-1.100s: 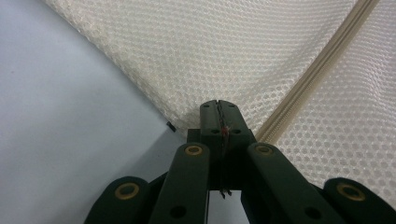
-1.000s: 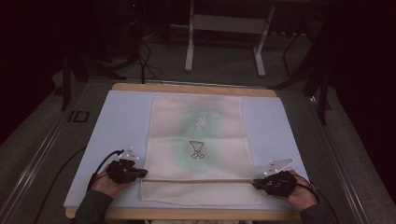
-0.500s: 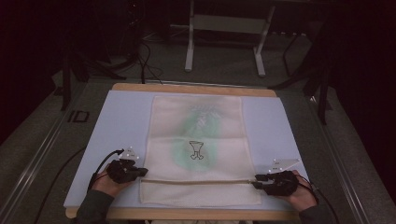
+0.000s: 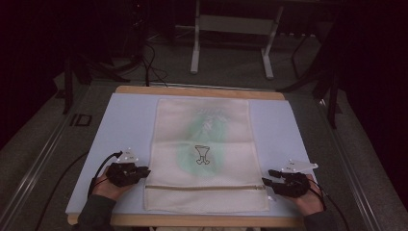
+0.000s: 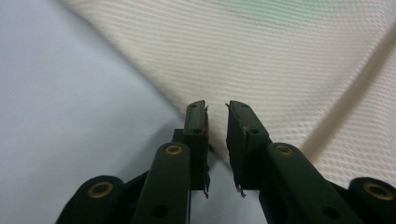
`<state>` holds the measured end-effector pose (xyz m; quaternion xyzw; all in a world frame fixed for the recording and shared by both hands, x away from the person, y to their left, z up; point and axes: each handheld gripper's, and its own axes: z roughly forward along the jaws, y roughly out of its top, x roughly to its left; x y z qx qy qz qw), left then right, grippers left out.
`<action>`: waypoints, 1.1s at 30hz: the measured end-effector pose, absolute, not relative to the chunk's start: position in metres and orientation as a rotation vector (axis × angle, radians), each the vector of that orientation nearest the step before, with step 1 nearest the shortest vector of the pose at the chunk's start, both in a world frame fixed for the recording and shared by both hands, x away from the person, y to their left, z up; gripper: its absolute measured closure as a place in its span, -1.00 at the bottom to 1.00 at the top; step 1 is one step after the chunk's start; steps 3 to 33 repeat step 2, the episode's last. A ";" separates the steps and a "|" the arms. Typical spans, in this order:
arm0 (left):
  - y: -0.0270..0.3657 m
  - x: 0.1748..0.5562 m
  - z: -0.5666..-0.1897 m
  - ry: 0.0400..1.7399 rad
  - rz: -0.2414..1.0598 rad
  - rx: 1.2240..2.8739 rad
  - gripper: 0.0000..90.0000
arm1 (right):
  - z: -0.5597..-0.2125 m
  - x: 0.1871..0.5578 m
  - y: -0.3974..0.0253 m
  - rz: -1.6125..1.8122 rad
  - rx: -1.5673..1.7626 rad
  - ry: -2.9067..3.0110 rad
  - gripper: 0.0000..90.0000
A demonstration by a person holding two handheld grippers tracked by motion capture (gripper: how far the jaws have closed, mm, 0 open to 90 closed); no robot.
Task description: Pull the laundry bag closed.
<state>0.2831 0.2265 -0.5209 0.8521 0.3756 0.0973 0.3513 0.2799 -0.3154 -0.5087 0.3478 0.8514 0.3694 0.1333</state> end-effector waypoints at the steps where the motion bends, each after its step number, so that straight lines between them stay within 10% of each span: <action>1: 0.228 0.284 -0.521 0.994 0.261 2.192 0.72 | -0.509 0.281 -0.316 1.064 1.023 2.456 0.22; 33: 0.229 0.286 -0.522 1.011 0.274 2.180 0.72 | -0.510 0.281 -0.316 1.065 1.038 2.446 0.22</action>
